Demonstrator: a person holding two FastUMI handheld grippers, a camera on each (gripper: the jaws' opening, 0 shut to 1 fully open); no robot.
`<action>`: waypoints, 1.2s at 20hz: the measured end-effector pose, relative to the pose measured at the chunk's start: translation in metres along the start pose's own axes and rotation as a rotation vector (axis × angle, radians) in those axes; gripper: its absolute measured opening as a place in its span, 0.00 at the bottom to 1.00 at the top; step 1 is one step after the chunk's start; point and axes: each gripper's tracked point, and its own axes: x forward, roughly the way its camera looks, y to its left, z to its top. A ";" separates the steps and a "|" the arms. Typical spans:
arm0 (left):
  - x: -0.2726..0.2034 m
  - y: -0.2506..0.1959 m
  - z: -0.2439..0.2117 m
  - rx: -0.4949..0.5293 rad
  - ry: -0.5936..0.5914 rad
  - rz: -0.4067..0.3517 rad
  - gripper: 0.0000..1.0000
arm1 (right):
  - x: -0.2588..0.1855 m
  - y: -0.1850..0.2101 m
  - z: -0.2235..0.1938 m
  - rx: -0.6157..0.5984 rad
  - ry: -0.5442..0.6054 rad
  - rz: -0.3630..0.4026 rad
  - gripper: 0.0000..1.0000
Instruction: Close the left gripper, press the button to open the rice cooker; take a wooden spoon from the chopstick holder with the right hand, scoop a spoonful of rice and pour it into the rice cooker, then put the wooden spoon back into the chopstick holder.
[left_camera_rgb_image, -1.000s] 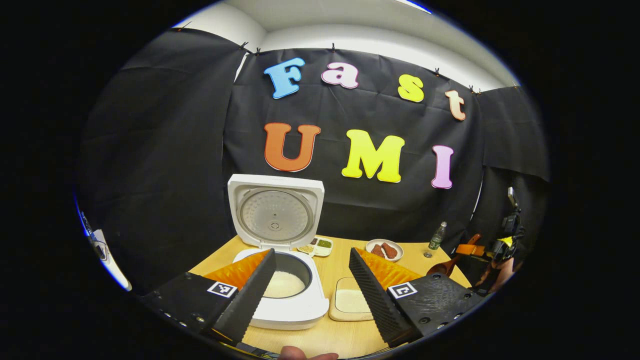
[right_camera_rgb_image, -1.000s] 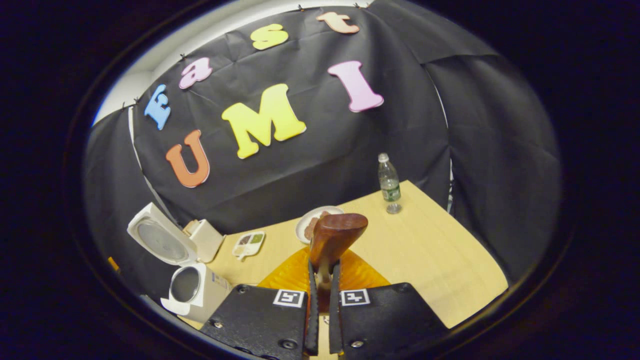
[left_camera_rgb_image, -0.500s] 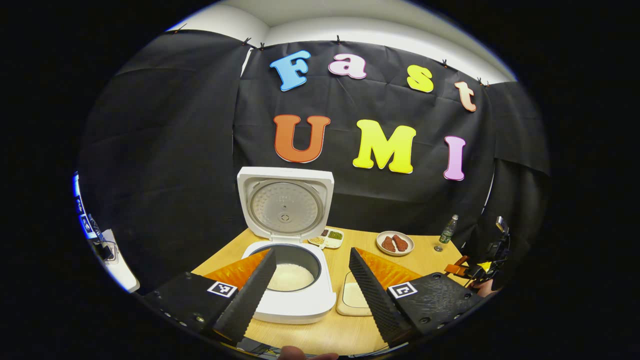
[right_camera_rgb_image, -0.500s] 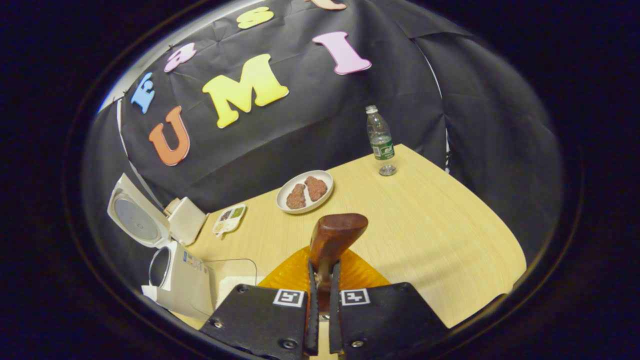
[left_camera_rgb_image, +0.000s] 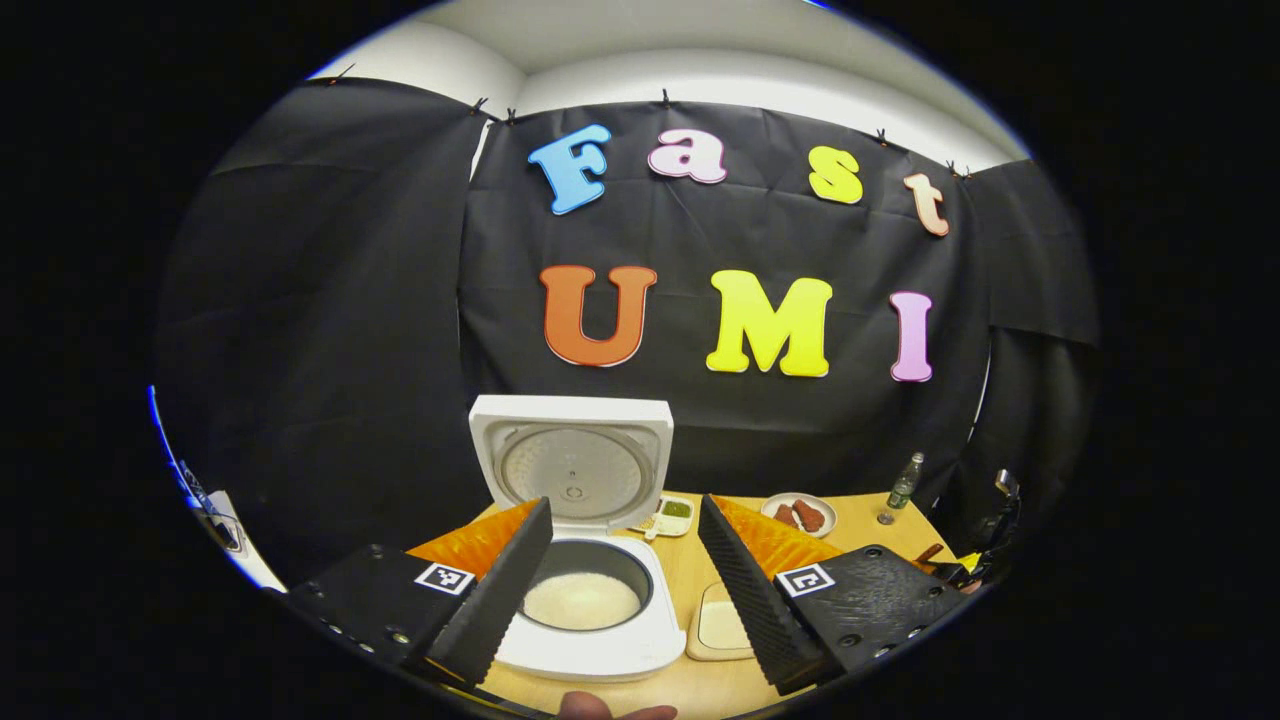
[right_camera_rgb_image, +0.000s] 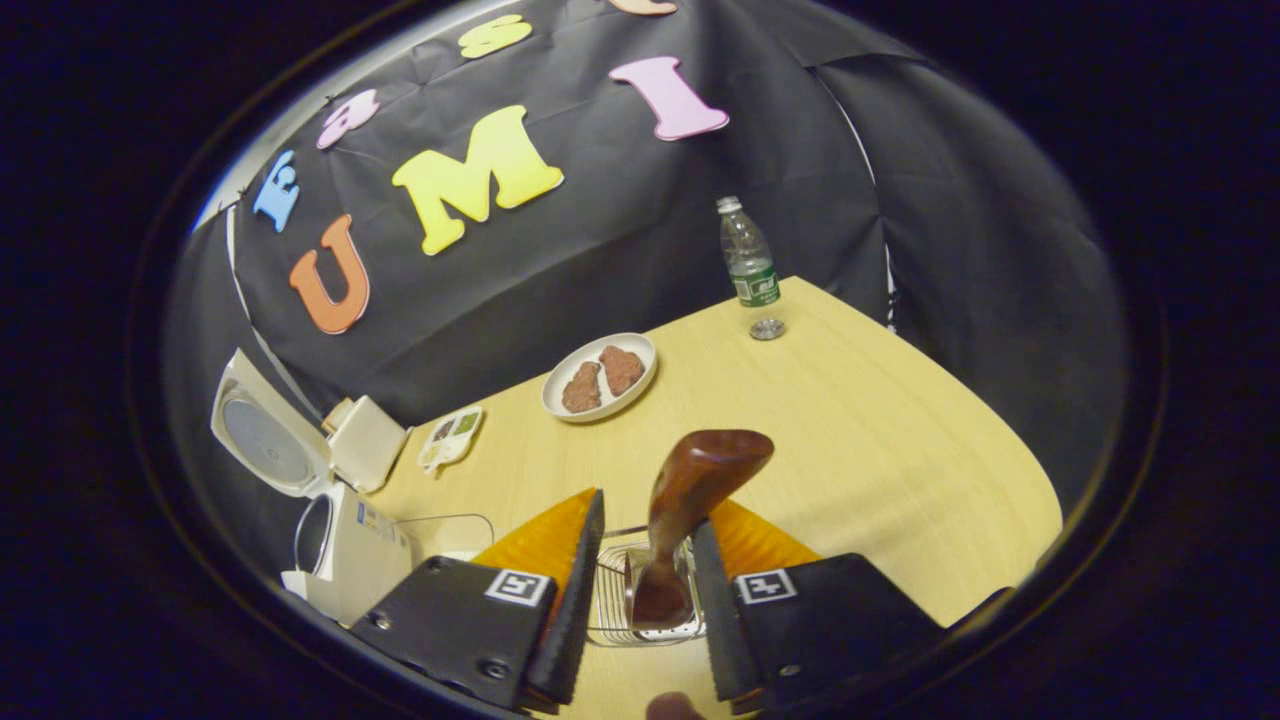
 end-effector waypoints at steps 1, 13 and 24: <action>0.007 0.005 0.011 -0.006 -0.017 0.009 0.94 | -0.004 -0.003 0.004 0.000 -0.010 -0.006 0.60; 0.126 0.052 0.066 -0.049 -0.008 0.014 0.94 | -0.142 -0.010 0.111 -0.217 -0.308 -0.204 0.98; 0.223 0.081 0.030 -0.104 0.165 0.050 0.95 | -0.241 -0.013 0.078 -0.195 -0.375 -0.338 1.00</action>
